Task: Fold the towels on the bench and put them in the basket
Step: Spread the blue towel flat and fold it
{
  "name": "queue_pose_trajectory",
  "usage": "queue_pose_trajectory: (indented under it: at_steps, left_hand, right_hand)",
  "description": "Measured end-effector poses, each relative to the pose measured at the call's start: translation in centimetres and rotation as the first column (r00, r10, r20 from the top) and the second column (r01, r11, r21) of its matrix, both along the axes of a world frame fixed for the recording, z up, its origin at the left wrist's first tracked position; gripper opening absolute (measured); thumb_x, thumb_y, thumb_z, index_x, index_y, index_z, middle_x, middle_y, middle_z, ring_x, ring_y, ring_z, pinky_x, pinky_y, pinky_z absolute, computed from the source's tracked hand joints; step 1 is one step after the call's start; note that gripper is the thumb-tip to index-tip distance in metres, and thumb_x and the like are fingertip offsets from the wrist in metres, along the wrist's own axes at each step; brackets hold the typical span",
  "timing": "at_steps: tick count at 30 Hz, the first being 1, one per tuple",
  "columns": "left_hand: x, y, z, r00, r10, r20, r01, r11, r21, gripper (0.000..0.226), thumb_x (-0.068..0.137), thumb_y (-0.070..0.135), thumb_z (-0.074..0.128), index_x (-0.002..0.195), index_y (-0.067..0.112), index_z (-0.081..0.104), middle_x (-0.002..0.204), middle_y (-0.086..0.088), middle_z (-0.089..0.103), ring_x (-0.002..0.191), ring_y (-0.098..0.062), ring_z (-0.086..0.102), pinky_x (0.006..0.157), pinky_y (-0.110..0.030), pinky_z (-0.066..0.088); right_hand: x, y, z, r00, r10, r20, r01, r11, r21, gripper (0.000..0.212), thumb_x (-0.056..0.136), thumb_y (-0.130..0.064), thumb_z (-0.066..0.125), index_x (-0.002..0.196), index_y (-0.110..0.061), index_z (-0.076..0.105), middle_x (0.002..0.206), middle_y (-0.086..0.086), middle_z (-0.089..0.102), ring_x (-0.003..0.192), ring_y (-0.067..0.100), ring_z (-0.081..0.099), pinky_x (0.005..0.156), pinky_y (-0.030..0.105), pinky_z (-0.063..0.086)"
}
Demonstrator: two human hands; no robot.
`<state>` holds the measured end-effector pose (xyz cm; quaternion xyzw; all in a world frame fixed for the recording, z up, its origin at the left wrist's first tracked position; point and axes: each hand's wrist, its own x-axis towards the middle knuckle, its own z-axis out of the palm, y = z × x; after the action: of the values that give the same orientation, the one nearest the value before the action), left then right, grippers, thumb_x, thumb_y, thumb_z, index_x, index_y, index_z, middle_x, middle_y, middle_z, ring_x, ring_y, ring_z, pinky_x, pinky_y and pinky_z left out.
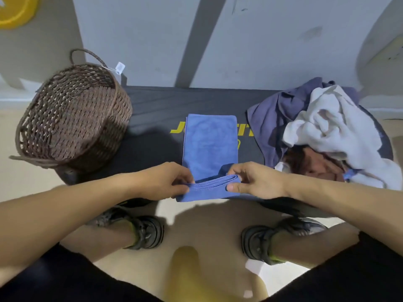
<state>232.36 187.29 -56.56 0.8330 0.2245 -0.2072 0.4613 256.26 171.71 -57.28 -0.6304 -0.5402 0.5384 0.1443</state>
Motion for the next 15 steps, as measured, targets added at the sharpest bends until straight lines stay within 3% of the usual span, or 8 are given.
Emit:
queue_pose_trajectory:
  at_steps: [3, 5, 9, 13, 15]
  left_hand:
    - [0.8, 0.3, 0.4, 0.998, 0.009, -0.055, -0.013, 0.997, -0.077, 0.007, 0.090, 0.026, 0.065, 0.096, 0.027, 0.069, 0.089, 0.006, 0.074, 0.084, -0.018, 0.069, 0.080, -0.039, 0.057]
    - [1.3, 1.2, 0.9, 0.992, -0.033, -0.118, 0.017, 0.991, -0.130, 0.022, 0.084, 0.036, 0.073, 0.101, 0.023, 0.071, 0.091, 0.010, 0.075, 0.087, -0.013, 0.071, 0.083, -0.035, 0.057]
    - [2.3, 2.1, 1.0, 0.952, -0.209, -0.223, 0.185, 0.975, -0.125, 0.027, 0.071, 0.043, 0.081, 0.074, 0.022, 0.065, 0.063, 0.012, 0.061, 0.058, -0.010, 0.056, 0.060, -0.028, 0.045]
    - [4.0, 3.8, 0.8, 0.975, -0.095, -0.202, 0.079, 0.993, -0.083, 0.031, 0.075, 0.043, 0.079, 0.070, 0.017, 0.064, 0.062, 0.012, 0.055, 0.058, -0.008, 0.050, 0.061, -0.027, 0.039]
    - [4.7, 5.1, 0.9, 0.984, 0.056, -0.169, -0.076, 0.991, -0.114, 0.032, 0.075, 0.040, 0.081, 0.080, 0.011, 0.070, 0.070, 0.006, 0.066, 0.065, -0.009, 0.058, 0.063, -0.025, 0.044]
  right_hand:
    - [-0.1, 0.6, 0.0, 0.982, -0.091, -0.166, 0.071, 0.990, -0.124, 0.014, 0.095, -0.021, 0.065, 0.093, -0.008, 0.060, 0.078, 0.004, 0.060, 0.068, 0.013, 0.058, 0.067, 0.026, 0.049]
    - [0.1, 1.0, -0.1, 0.947, -0.162, -0.278, 0.101, 0.970, -0.223, 0.010, 0.097, -0.018, 0.061, 0.093, -0.008, 0.059, 0.076, -0.004, 0.068, 0.072, 0.013, 0.069, 0.069, 0.026, 0.057]
    - [0.5, 2.2, -0.5, 0.921, -0.203, -0.332, 0.115, 0.957, -0.266, 0.011, 0.099, -0.021, 0.059, 0.092, -0.012, 0.059, 0.076, -0.002, 0.067, 0.076, 0.018, 0.070, 0.070, 0.030, 0.059]
    - [1.7, 3.2, -0.6, 0.876, -0.303, -0.375, 0.217, 0.943, -0.254, 0.015, 0.100, -0.021, 0.057, 0.089, -0.011, 0.057, 0.075, -0.007, 0.066, 0.072, 0.011, 0.066, 0.066, 0.025, 0.056]
    - [2.2, 3.6, -0.7, 0.824, -0.410, -0.390, 0.340, 0.910, -0.236, 0.020, 0.099, -0.021, 0.058, 0.095, -0.002, 0.058, 0.082, 0.007, 0.059, 0.075, 0.017, 0.058, 0.067, 0.025, 0.055]
